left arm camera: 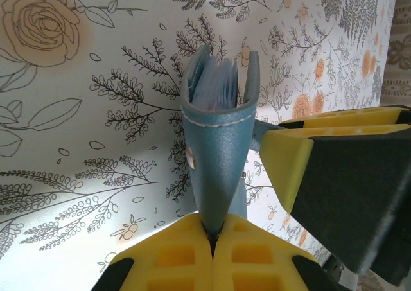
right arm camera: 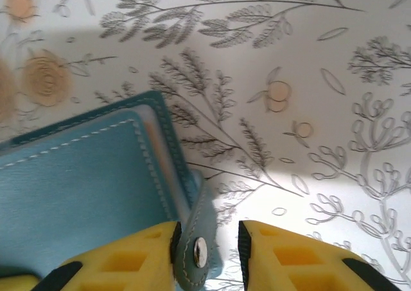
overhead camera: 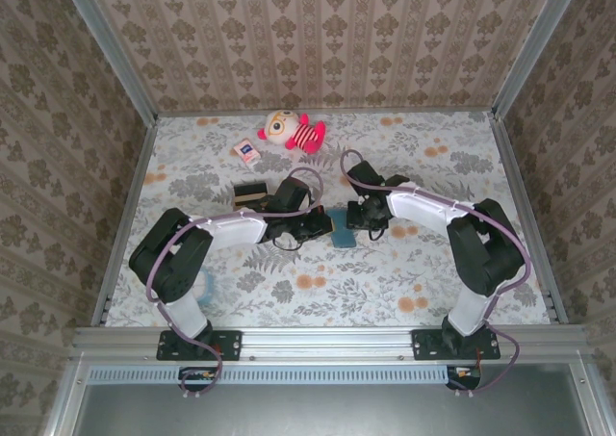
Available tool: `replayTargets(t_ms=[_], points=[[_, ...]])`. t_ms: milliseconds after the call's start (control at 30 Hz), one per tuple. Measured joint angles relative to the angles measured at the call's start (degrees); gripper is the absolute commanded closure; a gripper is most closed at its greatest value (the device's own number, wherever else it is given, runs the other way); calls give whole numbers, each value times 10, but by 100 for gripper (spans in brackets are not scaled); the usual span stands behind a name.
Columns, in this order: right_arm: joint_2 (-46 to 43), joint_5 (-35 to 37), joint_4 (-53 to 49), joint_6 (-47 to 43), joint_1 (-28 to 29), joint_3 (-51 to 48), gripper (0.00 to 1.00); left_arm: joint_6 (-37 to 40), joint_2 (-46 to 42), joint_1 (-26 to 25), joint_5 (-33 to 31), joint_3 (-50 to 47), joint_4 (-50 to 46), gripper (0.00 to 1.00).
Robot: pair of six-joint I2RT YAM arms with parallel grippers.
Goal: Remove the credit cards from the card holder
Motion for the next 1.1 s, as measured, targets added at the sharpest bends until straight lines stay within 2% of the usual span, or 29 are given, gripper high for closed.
replayTargets(t_ms=[167,200,267,367,567,733,867,900,933,1100], points=[[3,14,-8,-12,0,5,80,2,0,0,0,0,0,100],[4,14,-7,-13,0,7,82,2,0,0,0,0,0,97],[8,14,-7,-16,0,7,86,4,0,0,0,0,-2,87],[9,13,-8,-22,0,7,91,15,0,0,-1,0,-10,64],[-14,12,-16,-28,0,7,92,43,-18,2,-21,9,-65,34],[-81,7,-31,-36,0,12,92,66,-51,17,-52,27,-115,22],[-116,-23,-31,-39,0,20,92,78,-89,38,-78,28,-153,14],[-119,-33,-31,-39,0,21,91,80,-97,42,-84,28,-161,5],[-120,-45,-29,-38,0,21,91,86,-108,46,-91,28,-171,2],[-120,-97,-2,-24,1,21,92,100,-151,64,-117,28,-205,0]])
